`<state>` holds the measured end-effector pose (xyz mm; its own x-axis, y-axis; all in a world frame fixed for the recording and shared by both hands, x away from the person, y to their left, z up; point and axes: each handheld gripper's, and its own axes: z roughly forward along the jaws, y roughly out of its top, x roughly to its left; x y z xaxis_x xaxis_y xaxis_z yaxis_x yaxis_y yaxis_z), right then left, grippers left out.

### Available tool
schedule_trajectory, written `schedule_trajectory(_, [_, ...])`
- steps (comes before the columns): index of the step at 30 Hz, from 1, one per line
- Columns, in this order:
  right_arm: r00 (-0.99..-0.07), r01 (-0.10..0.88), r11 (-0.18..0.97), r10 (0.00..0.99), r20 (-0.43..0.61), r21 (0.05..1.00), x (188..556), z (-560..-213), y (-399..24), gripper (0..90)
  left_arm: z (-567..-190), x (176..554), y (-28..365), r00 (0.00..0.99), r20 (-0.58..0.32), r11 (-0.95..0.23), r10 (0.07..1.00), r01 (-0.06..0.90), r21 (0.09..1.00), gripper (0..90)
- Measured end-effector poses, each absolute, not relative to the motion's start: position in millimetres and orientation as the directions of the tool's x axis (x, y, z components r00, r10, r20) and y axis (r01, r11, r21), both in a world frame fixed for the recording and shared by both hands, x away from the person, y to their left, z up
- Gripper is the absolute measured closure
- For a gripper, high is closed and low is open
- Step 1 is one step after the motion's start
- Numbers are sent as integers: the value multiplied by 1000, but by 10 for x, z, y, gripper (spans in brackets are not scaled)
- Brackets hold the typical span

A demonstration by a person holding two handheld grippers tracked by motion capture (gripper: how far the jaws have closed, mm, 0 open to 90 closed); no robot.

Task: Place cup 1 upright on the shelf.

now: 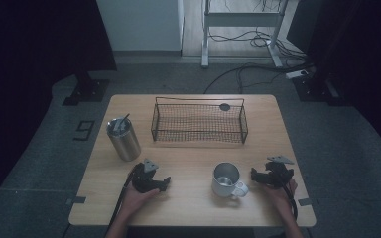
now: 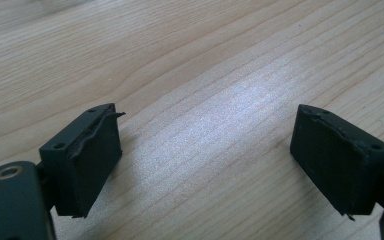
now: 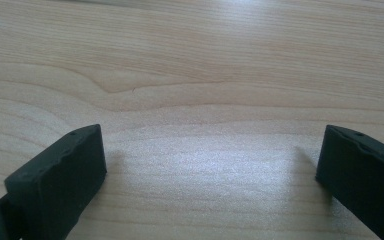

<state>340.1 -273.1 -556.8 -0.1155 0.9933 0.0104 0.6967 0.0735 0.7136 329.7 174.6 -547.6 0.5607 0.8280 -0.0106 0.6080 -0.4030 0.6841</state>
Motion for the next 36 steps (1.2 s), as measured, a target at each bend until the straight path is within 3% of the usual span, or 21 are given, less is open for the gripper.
schedule_trajectory(36, [-137, 689, 87, 991, 12, 720, 3407, -5565, -2731, 19, -5474, 3303, 1737, 546, -8, -393, 838, 613, 685, 125])
